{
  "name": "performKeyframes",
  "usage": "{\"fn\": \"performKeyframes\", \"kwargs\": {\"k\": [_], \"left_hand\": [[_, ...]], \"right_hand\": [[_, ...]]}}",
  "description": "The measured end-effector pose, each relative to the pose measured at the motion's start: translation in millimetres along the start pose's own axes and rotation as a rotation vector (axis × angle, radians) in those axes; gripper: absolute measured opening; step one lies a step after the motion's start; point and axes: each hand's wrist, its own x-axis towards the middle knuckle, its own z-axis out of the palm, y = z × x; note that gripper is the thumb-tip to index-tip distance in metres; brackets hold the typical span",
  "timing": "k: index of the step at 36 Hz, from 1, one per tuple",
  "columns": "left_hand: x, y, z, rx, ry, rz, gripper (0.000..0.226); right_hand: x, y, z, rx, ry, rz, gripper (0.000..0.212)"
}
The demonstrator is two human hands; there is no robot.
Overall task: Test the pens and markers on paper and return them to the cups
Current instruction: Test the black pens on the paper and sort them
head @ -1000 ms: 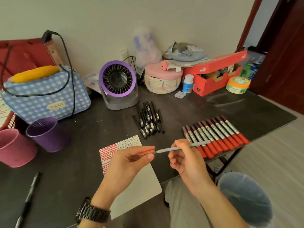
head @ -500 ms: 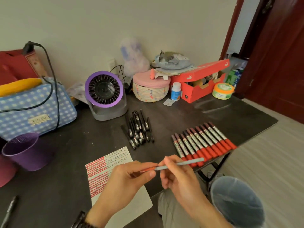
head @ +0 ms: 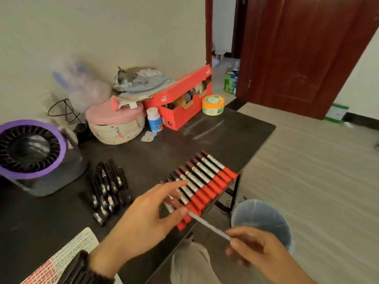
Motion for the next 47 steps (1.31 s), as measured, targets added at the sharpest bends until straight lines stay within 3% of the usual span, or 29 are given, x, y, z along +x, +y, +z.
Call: {"fn": "performKeyframes", "kwargs": {"k": [6, 9, 16, 21, 25, 30, 35, 38, 42, 47], "left_hand": [[99.7, 34.0, 30.6, 0.081, -0.053, 0.088, 0.073], [159.8, 39.9, 51.0, 0.195, -0.104, 0.093, 0.068], [265.4, 28.0, 90.2, 0.382, -0.312, 0.038, 0.066], [279.8, 9.0, 109.5, 0.432, -0.371, 0.041, 0.071], [275.1, 2.1, 119.6, 0.433, -0.361, 0.050, 0.071], [278.1, 2.2, 118.0, 0.451, -0.391, 0.027, 0.069], [275.9, 1.4, 114.4, 0.431, -0.374, 0.028, 0.069], [276.8, 1.6, 113.9, 0.420, -0.356, 0.040, 0.069], [280.3, -0.6, 114.4, 0.394, -0.333, 0.042, 0.069], [278.0, -1.7, 116.8, 0.335, -0.298, 0.065, 0.067]], "right_hand": [[-11.2, 29.5, -46.7, 0.234, 0.362, 0.054, 0.013], [-12.7, 54.0, -59.1, 0.442, 0.599, 0.055, 0.016], [32.2, 151.8, -97.2, 0.346, 0.720, 0.439, 0.013], [78.4, 224.6, -115.5, 0.151, 0.642, 0.754, 0.015], [105.0, 258.7, -119.6, 0.012, 0.552, 0.865, 0.022], [144.7, 273.2, -108.5, -0.089, 0.498, 0.896, 0.036], [172.2, 281.3, -101.2, -0.138, 0.529, 0.938, 0.027], [174.6, 275.5, -90.9, -0.317, 0.477, 0.937, 0.041], [169.8, 274.3, -77.7, -0.563, 0.376, 0.911, 0.040], [166.7, 271.3, -74.3, -0.663, 0.296, 0.867, 0.042]]}}
